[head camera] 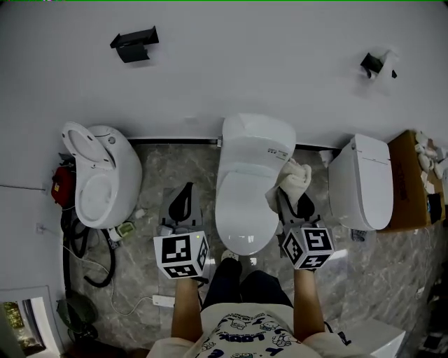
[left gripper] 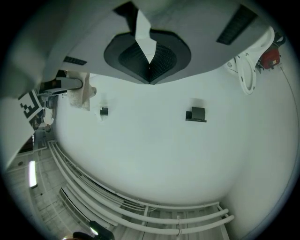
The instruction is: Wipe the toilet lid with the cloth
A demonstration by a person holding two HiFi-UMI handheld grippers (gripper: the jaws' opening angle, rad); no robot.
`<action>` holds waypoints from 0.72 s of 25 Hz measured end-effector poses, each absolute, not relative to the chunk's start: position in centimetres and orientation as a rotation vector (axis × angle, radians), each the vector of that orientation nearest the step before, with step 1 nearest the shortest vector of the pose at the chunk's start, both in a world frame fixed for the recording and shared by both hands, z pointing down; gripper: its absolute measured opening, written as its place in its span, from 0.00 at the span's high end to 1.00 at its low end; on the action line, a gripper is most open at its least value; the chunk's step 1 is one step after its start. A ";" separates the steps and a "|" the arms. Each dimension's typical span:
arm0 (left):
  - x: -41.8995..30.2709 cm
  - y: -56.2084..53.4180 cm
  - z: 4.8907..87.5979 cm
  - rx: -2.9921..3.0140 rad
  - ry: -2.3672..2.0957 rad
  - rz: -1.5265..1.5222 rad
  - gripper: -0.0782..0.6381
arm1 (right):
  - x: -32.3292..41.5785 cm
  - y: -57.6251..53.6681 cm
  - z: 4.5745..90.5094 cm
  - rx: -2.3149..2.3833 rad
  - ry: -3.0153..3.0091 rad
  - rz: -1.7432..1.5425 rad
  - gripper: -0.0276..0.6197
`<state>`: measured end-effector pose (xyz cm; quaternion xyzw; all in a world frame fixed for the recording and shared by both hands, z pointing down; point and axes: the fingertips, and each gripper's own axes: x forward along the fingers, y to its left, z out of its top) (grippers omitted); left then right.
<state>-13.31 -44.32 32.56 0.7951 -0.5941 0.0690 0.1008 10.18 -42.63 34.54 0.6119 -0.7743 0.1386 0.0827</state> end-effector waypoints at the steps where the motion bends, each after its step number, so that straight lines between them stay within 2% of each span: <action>1: -13.3 -45.0 33.3 2.344 -1.744 0.213 0.89 | 10.1 -43.2 35.2 1.819 -2.302 0.421 0.67; 18: -13.0 -50.9 47.8 2.166 -1.684 0.486 0.89 | 11.7 -52.1 49.9 1.610 -2.149 0.511 0.67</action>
